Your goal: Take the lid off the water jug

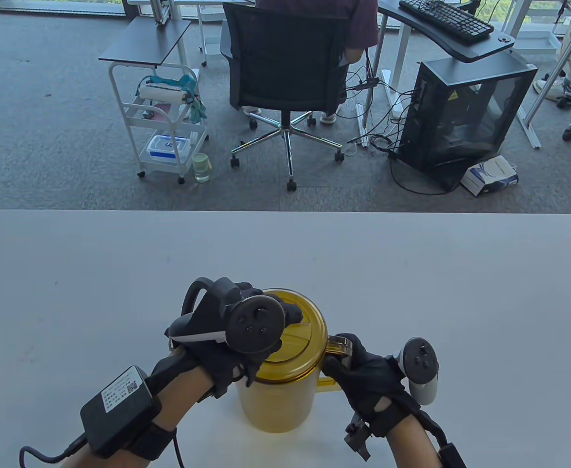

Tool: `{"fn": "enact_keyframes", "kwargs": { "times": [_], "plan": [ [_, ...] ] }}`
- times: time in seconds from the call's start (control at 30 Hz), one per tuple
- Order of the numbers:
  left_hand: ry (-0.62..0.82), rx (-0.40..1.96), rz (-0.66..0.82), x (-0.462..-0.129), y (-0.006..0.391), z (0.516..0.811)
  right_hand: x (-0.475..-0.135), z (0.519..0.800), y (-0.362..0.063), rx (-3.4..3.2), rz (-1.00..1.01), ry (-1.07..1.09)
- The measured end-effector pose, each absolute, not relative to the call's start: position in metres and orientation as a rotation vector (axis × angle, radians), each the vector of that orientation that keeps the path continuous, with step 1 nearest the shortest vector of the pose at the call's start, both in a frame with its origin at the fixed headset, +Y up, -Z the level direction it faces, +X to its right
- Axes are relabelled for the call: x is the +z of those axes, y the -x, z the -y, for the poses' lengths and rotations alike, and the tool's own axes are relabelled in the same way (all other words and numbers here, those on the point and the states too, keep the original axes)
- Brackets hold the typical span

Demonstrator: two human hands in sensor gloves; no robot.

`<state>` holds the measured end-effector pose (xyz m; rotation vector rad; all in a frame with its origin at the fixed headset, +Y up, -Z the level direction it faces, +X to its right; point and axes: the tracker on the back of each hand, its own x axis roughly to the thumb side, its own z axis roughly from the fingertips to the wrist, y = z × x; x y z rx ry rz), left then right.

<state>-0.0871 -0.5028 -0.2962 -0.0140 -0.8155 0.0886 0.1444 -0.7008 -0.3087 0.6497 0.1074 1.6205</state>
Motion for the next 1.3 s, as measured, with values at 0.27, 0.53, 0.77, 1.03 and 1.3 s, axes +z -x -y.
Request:
{"fn": "enact_keyframes", "kwargs": {
  "times": [0.27,0.53,0.77,1.03,1.3],
  "plan": [
    [-0.092,0.220,0.821,-0.291,0.107,0.458,-0.309,0.701,-0.144,1.637,-0.106,-0.653],
    [-0.225,0.252,0.618,-0.280,0.181,0.417,-0.309,0.702,-0.144,1.628,-0.114,-0.646],
    [-0.205,0.188,0.336,-0.278,0.248,0.457,-0.309,0.702,-0.144,1.626,-0.118,-0.638],
    [-0.077,0.200,0.195,-0.295,0.259,0.598,-0.308,0.703,-0.144,1.612,-0.113,-0.626],
    [0.072,0.132,0.243,-0.305,0.230,0.686,-0.307,0.703,-0.144,1.600,-0.119,-0.629]
  ]
}}
